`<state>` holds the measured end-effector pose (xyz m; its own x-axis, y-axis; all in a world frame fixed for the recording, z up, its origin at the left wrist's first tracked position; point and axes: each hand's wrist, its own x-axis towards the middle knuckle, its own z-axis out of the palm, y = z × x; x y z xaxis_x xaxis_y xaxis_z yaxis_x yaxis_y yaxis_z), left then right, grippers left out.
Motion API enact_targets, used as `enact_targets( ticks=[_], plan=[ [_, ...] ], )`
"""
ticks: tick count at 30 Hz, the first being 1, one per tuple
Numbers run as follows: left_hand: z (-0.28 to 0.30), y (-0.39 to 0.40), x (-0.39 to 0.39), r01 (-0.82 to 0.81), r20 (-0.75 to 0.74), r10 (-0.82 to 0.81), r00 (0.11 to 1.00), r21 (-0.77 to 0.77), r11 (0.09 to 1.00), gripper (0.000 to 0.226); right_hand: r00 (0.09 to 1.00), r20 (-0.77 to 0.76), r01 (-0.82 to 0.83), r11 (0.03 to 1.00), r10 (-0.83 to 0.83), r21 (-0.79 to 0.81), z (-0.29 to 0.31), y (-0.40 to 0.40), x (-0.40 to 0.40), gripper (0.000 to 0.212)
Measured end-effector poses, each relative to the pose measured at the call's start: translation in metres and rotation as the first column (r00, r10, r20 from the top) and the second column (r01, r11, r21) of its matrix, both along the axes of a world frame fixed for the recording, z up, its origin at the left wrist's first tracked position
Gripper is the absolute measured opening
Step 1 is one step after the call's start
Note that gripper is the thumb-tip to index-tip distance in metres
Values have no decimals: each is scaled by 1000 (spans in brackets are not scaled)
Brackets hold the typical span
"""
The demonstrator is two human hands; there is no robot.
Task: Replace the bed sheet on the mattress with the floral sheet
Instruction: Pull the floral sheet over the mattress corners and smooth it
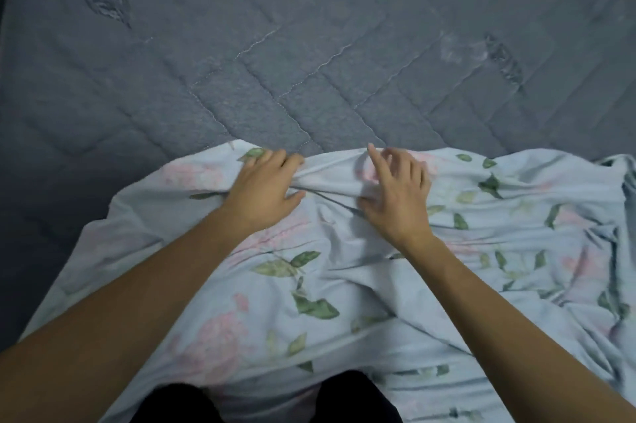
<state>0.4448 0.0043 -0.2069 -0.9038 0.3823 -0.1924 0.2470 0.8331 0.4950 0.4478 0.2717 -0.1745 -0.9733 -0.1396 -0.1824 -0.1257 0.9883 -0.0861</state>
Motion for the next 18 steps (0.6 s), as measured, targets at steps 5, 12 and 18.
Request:
enact_targets(
  ticks=[5, 12, 18],
  plan=[
    [7, 13, 13, 156, -5, -156, 988, 47, 987, 19, 999, 33, -12, 1000, 12, -23, 4, 30, 1, 75],
    [13, 37, 35, 29, 72, -42, 997, 179, 983, 57, 987, 64, -118, 933, 148, -340, 12, 48, 40, 14],
    [1, 62, 26, 17, 388, -19, 921, 9, 1000, 62, 979, 160, 174, 924, -126, -340, 6, 67, 22, 75]
  ],
)
